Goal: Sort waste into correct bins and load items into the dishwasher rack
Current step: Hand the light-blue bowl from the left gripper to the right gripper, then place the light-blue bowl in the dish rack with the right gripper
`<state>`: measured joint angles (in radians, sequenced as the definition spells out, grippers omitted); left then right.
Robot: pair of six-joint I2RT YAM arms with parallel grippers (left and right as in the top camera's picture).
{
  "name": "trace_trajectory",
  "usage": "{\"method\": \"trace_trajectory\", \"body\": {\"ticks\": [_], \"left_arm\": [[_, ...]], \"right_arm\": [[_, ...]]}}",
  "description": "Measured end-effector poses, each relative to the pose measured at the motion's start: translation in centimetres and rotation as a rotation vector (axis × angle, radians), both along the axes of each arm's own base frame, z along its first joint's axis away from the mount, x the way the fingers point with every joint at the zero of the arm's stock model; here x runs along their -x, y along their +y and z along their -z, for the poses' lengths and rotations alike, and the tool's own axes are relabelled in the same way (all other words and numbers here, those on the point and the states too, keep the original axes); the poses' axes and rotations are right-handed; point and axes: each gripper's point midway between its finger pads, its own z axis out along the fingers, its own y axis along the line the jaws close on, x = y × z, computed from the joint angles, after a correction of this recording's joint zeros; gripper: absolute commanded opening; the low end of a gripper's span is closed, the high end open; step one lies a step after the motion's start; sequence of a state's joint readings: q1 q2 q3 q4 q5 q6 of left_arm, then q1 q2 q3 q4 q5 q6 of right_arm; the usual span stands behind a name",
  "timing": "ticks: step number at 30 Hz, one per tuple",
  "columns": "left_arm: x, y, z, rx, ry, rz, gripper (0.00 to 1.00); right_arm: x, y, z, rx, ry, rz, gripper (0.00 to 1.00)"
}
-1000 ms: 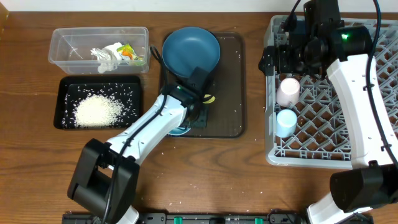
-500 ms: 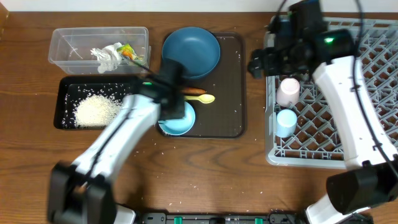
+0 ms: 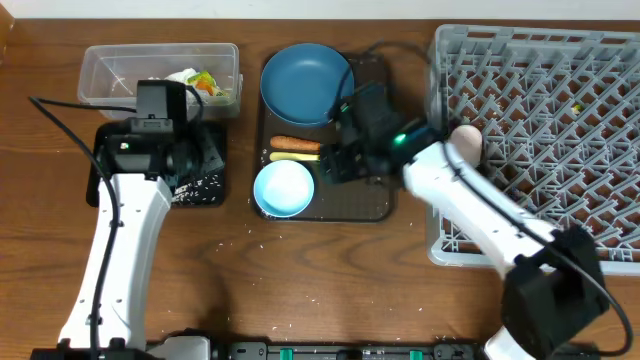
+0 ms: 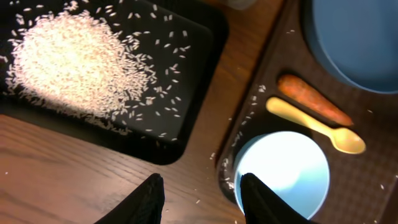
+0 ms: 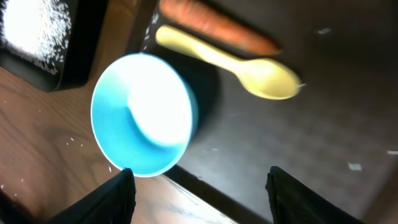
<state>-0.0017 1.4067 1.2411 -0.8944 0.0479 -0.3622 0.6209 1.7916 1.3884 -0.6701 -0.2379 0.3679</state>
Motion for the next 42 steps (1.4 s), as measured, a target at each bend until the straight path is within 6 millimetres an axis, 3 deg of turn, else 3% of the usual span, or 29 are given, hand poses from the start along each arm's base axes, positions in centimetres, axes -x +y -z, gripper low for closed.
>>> {"method": "trace_trajectory", "body": {"ticks": [7, 14, 17, 19, 25, 29, 33, 35, 37, 39, 42], "left_arm": [[0.0, 0.1, 0.8, 0.0, 0.024, -0.003, 0.43], [0.6, 0.1, 1.6, 0.0, 0.05, -0.003, 0.43], [0.6, 0.1, 1.7, -0.002, 0.051, -0.004, 0.43], [0.6, 0.1, 1.7, -0.002, 0.052, -0.004, 0.43], [0.6, 0.1, 1.8, -0.002, 0.053, -0.004, 0.43], [0.6, 0.1, 1.8, -0.002, 0.054, -0.004, 0.44], [0.6, 0.1, 1.8, -0.002, 0.055, -0.004, 0.44], [0.6, 0.1, 1.9, -0.002, 0.055, -0.004, 0.44], [0.7, 0.1, 1.9, -0.002, 0.055, -0.004, 0.45], [0.6, 0.1, 1.9, -0.002, 0.055, -0.004, 0.45], [0.6, 0.1, 1.8, -0.002, 0.051, -0.004, 0.45]], "right_arm": [[1.7, 3.4, 4.3, 0.057, 0.029, 0.0, 0.56], [2.7, 3.8, 8.8, 0.12, 0.106, 0.007, 0.24], [2.7, 3.6, 9.1, 0.128, 0.112, 0.025, 0.07], [2.6, 3.6, 9.1, 0.127, 0.106, 0.027, 0.02], [2.2, 3.8, 8.8, 0.115, 0.098, 0.037, 0.01], [2.2, 2.7, 8.3, 0.145, 0.114, 0.036, 0.01], [1.4, 0.0, 5.8, 0.169, 0.117, 0.059, 0.01], [-0.7, -2.0, 2.6, 0.156, 0.058, 0.114, 0.01], [-2.9, -4.3, -1.3, 0.132, -0.025, 0.185, 0.01], [-5.6, -7.9, -6.6, 0.115, -0.159, 0.298, 0.01], [-7.7, -15.1, -13.1, 0.166, -0.351, 0.504, 0.01]]}}
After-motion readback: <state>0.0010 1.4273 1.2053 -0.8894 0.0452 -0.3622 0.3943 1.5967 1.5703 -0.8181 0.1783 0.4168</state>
